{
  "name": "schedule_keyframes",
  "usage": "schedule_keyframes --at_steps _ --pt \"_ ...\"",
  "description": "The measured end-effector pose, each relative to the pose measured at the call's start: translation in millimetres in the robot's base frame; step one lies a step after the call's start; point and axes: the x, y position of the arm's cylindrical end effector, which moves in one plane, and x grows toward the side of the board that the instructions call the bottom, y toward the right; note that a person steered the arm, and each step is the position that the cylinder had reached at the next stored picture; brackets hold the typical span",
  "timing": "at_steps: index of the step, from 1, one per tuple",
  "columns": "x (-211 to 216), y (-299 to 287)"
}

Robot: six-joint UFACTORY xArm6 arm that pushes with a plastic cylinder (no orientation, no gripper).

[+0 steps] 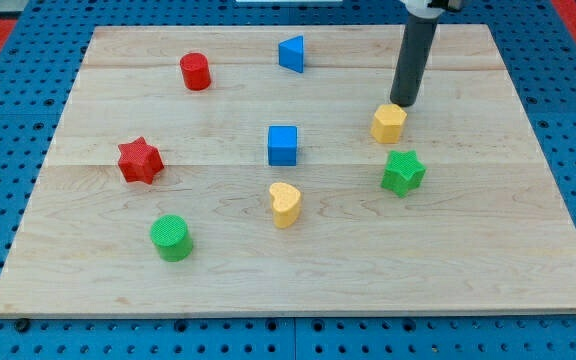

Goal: Push the yellow hexagon into the green star

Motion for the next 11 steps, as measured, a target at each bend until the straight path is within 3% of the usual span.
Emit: schedule_keyframes --at_steps 1,4,5,7,9,11 --pt "59.9 25.3" --pt "-9.2 23.5" --pt "-13.1 -0.8" --pt "32.2 -43.5" --pt "92.4 -2.5" --pt "34.7 -9.3"
